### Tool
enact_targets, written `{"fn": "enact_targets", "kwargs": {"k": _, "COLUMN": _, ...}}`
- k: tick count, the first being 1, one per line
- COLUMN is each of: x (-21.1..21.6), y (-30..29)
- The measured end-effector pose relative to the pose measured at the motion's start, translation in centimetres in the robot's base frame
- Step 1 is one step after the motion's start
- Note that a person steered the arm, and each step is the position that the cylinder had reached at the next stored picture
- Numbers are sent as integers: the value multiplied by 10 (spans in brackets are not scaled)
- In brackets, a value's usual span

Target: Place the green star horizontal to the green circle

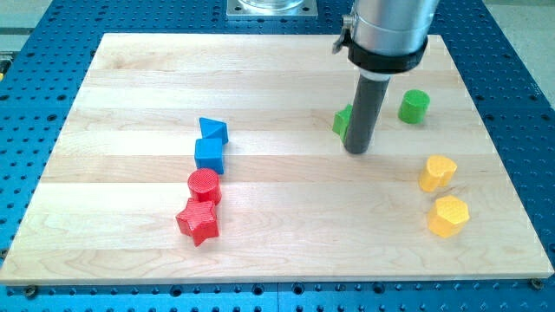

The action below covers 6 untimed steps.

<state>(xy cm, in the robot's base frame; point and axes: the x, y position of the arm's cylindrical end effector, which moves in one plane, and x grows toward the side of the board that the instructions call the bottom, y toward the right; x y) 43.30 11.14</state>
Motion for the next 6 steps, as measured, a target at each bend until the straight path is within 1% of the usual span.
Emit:
{"fn": "enact_targets", "kwargs": {"k": 1, "x": -10, "y": -2}}
{"fn": "enact_targets", "kwargs": {"k": 2, "x": -3, "y": -27}}
{"fn": "enact_targets", "kwargs": {"k": 3, "x": -33, "y": -55}}
{"fn": "enact_targets", "kwargs": {"k": 4, "x": -45, "y": -59}}
{"fn": "enact_targets", "kwargs": {"k": 6, "x": -45, "y": -20}}
